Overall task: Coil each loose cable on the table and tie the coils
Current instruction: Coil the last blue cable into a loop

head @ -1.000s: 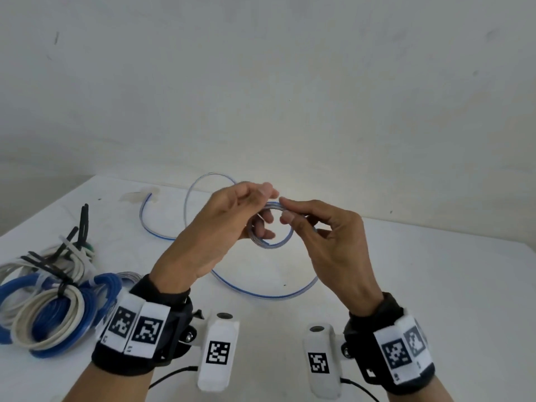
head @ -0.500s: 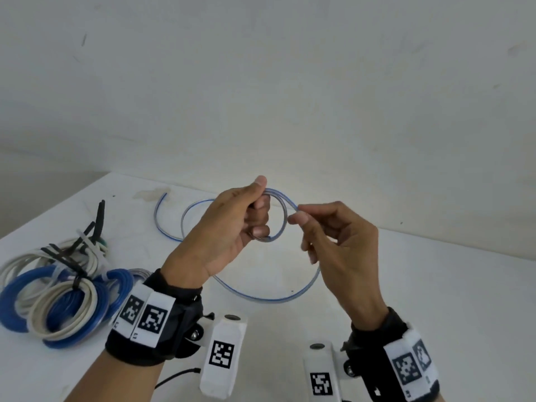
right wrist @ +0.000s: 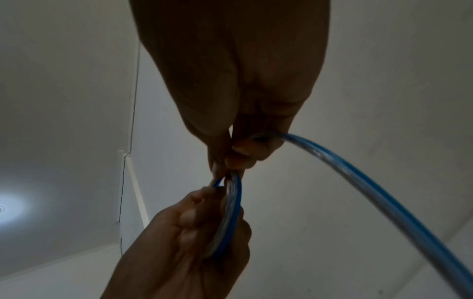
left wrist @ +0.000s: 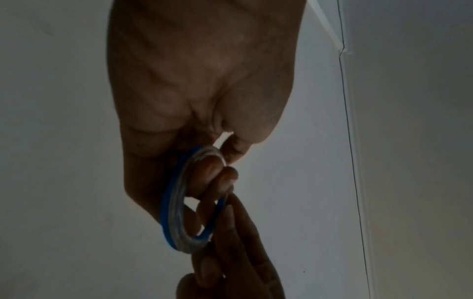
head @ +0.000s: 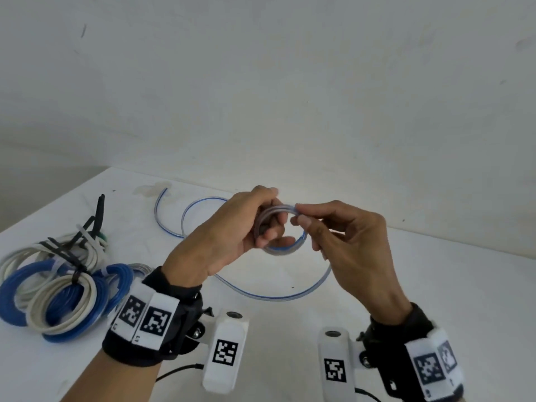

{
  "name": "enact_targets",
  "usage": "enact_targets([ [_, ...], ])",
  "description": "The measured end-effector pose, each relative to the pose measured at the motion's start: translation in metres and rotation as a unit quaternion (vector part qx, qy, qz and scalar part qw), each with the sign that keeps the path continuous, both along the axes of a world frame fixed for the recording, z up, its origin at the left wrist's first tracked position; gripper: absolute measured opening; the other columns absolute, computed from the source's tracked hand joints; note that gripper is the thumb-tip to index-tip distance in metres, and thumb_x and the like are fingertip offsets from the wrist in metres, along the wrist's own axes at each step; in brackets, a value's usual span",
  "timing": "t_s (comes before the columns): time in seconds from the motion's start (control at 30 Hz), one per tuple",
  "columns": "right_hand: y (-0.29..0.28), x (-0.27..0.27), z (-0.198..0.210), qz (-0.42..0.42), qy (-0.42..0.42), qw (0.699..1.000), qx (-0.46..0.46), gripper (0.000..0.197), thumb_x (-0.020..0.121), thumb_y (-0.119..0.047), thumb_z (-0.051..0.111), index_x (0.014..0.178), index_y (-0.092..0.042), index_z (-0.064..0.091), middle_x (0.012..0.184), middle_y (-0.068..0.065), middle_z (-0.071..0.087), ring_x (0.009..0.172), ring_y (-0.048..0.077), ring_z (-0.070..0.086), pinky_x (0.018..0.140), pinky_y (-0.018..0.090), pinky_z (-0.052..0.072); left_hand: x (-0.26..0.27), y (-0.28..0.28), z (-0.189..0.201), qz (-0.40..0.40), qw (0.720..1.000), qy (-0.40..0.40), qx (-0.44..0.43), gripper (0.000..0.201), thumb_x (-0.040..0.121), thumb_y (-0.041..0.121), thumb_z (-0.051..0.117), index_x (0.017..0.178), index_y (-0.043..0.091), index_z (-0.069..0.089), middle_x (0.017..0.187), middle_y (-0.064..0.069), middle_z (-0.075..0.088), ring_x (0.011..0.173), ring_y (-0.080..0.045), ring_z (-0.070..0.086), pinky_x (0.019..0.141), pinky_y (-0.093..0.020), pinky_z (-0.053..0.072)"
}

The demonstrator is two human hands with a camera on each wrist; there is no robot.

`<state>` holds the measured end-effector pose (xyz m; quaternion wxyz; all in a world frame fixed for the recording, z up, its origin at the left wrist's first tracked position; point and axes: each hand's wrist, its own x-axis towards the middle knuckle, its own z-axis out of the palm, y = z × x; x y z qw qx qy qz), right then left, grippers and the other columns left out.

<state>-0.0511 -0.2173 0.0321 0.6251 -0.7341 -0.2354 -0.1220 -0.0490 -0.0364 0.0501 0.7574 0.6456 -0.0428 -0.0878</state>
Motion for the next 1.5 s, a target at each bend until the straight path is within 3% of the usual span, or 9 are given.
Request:
enact_targets([
  [0.17,-0.005,-0.002,0.004,-0.007,-0.036,0.997,-0.073,0.017,0.091,-0.01,0.073,0.095,-0.025,0.08,0.077,-0.006,0.072,0.058,0.012,0.056,0.054,0.032,0.048,-0.005,0.004,-0.003,-0.057,0.993,-0.046,0.089,0.053,0.105,0.043,0.042,0.071,0.008,0.062,0.049,-0.005,0.043,0.044,-0.016,0.034,0.087,-0.04,0.059],
  [0.3,-0.001,-0.002,0.001,-0.019,-0.043,0.997,-0.068,0.017,0.093,-0.011,0.071,0.098,-0.025,0.079,0.078,-0.003,0.072,0.059,0.021,0.056,0.052,0.035,0.048,-0.009,0.003,-0.002,-0.062,0.992,-0.07,0.09,0.043,0.106,0.038,0.042,0.083,0.004,0.055,0.057,0.007,0.03,0.049,-0.01,0.028,0.078,-0.026,0.056],
  [0.5,0.016,-0.004,0.0,-0.014,0.036,0.991,0.126,0.012,0.086,-0.012,0.074,0.098,-0.007,0.074,0.087,0.012,0.077,0.055,0.025,0.067,0.052,0.026,0.052,-0.001,0.006,-0.003,0.027,0.992,-0.119,-0.022,0.038,0.106,0.033,0.044,0.076,0.01,0.05,0.061,0.004,0.019,0.053,-0.013,0.02,0.058,-0.024,0.039],
  [0.63,0.04,-0.013,-0.01,-0.005,0.064,0.976,0.21,0.027,0.081,-0.016,0.074,0.108,-0.014,0.072,0.087,0.018,0.075,0.057,0.028,0.069,0.053,0.027,0.054,-0.001,-0.001,-0.002,0.07,0.985,-0.115,-0.107,0.038,0.106,0.033,0.044,0.077,0.01,0.048,0.06,0.003,0.019,0.053,-0.012,0.022,0.054,-0.021,0.037],
  [0.8,0.045,-0.014,-0.02,-0.074,0.011,0.961,0.266,0.018,0.088,-0.002,0.072,0.105,-0.006,0.067,0.076,0.016,0.074,0.056,0.026,0.068,0.056,0.027,0.054,-0.003,-0.024,-0.006,0.11,0.965,-0.092,-0.22,0.038,0.107,0.035,0.04,0.076,0.014,0.044,0.06,0.001,0.017,0.053,-0.015,0.025,0.049,-0.023,0.038],
  [1.0,0.033,-0.004,-0.019,-0.066,0.011,0.974,0.217,0.009,0.086,-0.004,0.076,0.09,-0.005,0.068,0.076,0.02,0.072,0.056,0.025,0.062,0.051,0.028,0.049,0.001,-0.031,-0.011,0.123,0.96,-0.088,-0.236,0.038,0.108,0.033,0.039,0.076,0.013,0.045,0.055,0.005,0.023,0.049,-0.012,0.027,0.056,-0.024,0.04],
  [1.17,0.002,0.007,-0.006,-0.008,0.029,0.993,0.11,0.012,0.084,-0.016,0.076,0.092,-0.007,0.074,0.081,0.016,0.075,0.055,0.019,0.054,0.05,0.027,0.045,0.004,-0.006,-0.004,0.016,0.994,0.005,-0.107,0.043,0.106,0.024,0.035,0.072,0.007,0.058,0.05,-0.003,0.036,0.045,-0.018,0.032,0.072,-0.035,0.059],
  [1.37,-0.012,0.009,-0.002,0.034,0.009,0.997,-0.067,0.017,0.089,-0.012,0.075,0.086,-0.028,0.079,0.078,0.0,0.073,0.057,0.014,0.052,0.052,0.027,0.045,-0.003,-0.004,-0.006,-0.048,0.99,0.019,0.128,0.045,0.108,0.033,0.04,0.074,0.007,0.056,0.052,-0.001,0.04,0.041,-0.013,0.04,0.089,-0.042,0.059],
  [1.5,-0.011,0.007,-0.003,0.028,-0.012,0.997,-0.077,0.019,0.092,-0.011,0.072,0.091,-0.03,0.078,0.08,-0.004,0.073,0.06,0.012,0.056,0.055,0.026,0.049,-0.005,-0.004,-0.01,-0.054,0.991,-0.018,0.119,0.043,0.108,0.036,0.041,0.084,0.003,0.056,0.054,0.008,0.033,0.044,-0.007,0.039,0.086,-0.039,0.058],
])
